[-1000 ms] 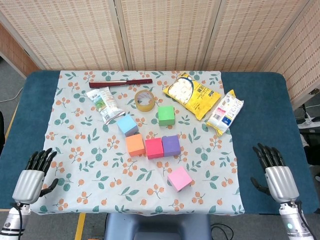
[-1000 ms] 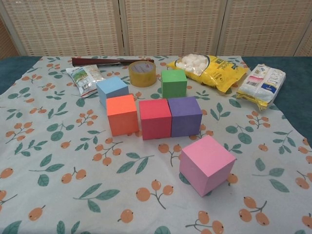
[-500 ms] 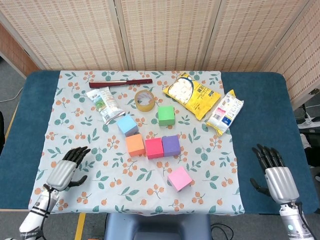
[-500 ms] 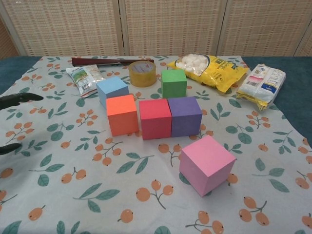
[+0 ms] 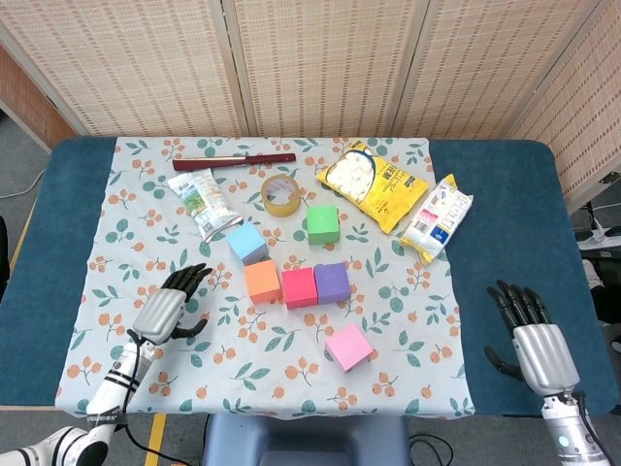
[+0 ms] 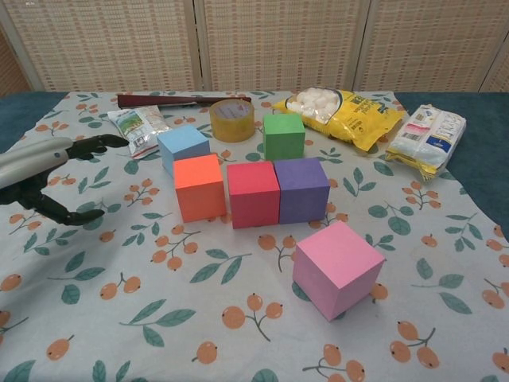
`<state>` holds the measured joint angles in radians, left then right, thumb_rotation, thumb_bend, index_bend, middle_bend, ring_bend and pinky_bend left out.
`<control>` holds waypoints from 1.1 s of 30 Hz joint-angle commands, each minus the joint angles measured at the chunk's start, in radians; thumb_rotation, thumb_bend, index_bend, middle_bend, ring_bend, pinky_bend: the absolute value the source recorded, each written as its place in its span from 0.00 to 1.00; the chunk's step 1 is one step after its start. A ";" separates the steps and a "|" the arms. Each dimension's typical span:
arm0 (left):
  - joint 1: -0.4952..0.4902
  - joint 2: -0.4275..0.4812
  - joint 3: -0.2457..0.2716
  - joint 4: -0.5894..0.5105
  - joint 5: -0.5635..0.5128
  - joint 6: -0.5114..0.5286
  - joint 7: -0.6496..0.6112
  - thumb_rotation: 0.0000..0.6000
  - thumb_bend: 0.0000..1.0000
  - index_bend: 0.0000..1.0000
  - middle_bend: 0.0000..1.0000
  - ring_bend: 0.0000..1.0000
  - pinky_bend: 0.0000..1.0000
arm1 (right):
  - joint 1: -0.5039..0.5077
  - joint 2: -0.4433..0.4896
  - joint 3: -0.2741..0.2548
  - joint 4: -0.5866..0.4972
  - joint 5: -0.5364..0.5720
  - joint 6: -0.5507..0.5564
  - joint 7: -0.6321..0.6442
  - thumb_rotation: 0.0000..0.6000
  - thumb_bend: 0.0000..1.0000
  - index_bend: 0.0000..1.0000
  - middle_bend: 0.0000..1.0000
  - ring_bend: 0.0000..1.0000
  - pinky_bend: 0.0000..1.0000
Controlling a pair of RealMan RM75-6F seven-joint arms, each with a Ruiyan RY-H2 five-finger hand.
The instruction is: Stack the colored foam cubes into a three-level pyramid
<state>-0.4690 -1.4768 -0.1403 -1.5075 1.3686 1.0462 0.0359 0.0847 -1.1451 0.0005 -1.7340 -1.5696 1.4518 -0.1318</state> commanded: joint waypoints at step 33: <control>-0.183 -0.197 -0.068 0.172 -0.108 -0.110 -0.003 1.00 0.34 0.00 0.02 0.09 0.11 | 0.005 0.009 0.007 -0.004 0.015 -0.015 0.018 1.00 0.18 0.00 0.00 0.00 0.00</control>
<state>-0.6502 -1.6718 -0.2075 -1.3382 1.2621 0.9370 0.0335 0.0894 -1.1361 0.0078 -1.7380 -1.5544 1.4373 -0.1139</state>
